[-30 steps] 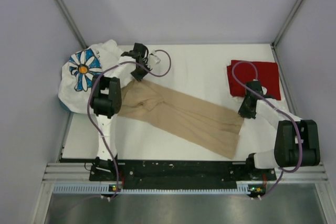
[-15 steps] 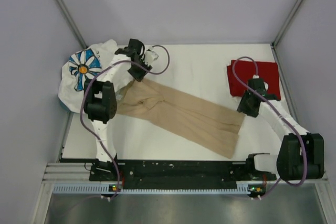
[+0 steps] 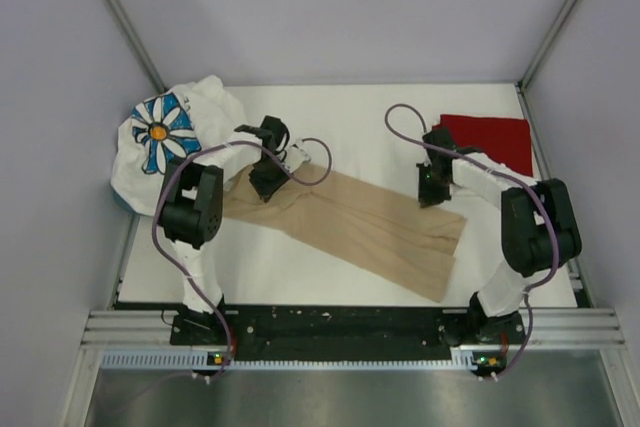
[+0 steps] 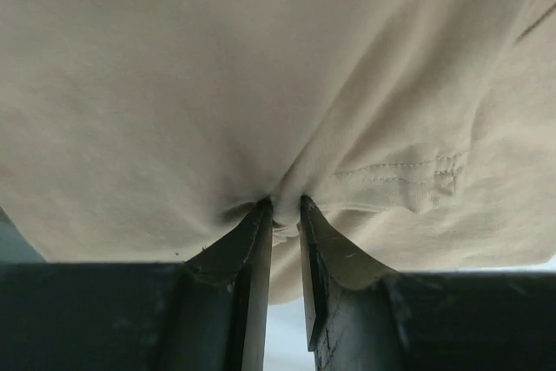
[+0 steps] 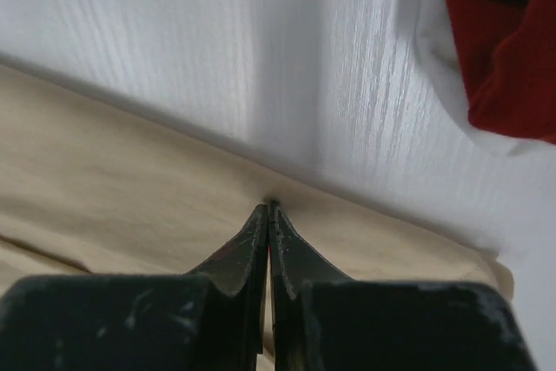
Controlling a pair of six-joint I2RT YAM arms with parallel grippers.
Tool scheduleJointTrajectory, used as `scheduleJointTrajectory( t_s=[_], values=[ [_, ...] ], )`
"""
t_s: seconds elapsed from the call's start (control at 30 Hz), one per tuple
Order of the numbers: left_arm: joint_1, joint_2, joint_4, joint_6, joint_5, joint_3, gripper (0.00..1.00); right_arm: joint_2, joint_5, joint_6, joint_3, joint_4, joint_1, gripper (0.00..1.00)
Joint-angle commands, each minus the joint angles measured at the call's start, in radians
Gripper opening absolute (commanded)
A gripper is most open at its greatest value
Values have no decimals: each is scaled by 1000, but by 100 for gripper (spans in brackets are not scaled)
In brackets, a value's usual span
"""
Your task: Fold and stack the t-shirts
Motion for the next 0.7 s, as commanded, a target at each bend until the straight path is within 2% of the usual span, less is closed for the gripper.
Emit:
scheduleJointTrajectory(
  t_s=[0.0,0.1,0.13,0.4,0.53,0.67],
  values=[
    [7,67,60,-18,-33,51,24,24,-17,33,-51,-32,5,0],
    [6,124,69,-4,-33,111,24,32,-19,81,-109,-61,5,0],
    [4,152,69,0,-67,149,24,30,-34,91,-134,-66,5,0],
    [-75,371,46,138,-82,499,24,-9,-129,183,-284,-66,11,0],
    [-135,443,123,200,-123,609,27,-77,-187,275,-358,-31,65,0],
    [-174,535,147,241,-142,758,27,-88,-250,361,-390,-9,173,0]
  ],
)
